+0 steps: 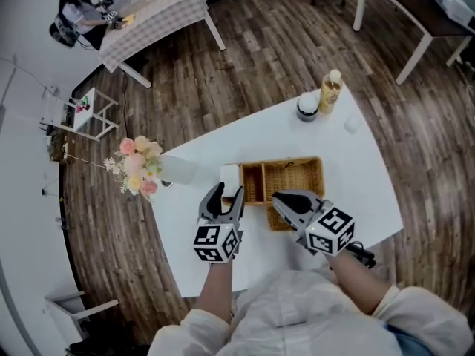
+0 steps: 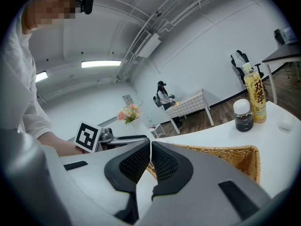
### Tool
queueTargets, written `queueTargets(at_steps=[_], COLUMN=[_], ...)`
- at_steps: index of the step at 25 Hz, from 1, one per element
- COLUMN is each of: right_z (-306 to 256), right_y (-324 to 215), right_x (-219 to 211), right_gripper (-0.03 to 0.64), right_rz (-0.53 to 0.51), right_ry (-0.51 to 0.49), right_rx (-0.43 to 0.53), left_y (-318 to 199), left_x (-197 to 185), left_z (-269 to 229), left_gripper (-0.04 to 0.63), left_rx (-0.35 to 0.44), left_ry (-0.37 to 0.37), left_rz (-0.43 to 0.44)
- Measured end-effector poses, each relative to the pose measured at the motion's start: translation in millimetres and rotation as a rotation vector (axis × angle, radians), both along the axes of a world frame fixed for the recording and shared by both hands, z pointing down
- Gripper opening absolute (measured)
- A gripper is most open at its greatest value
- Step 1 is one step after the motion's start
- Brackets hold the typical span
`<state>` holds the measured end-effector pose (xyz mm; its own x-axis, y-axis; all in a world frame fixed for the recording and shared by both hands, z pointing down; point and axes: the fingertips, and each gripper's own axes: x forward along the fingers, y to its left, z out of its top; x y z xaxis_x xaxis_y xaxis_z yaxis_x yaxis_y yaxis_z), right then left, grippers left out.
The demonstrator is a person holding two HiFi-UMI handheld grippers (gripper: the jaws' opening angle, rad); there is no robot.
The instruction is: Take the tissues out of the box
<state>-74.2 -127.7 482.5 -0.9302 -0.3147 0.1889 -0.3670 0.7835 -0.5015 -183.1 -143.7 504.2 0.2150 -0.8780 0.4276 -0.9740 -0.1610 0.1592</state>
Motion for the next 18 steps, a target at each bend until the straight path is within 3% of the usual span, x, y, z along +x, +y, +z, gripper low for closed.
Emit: queueTargets(at_steps=[7,18], right_z=[4,13], right_y=[-5,-10], right_x=[-2,-1], right_gripper=[0.034,0.034], right_rz=[-0.011,-0.005], right_ry=[-0.001,0.008], right_rx=[-0.014,-0.036], left_y=[-9,-19], left_x=[-9,-19], left_z=[24,55], left_gripper=[0.339,0.351], left_rx=[-0.095,-0.236], left_ry=[-0.057,-0.089], left_rz=[-0.035,-0.070])
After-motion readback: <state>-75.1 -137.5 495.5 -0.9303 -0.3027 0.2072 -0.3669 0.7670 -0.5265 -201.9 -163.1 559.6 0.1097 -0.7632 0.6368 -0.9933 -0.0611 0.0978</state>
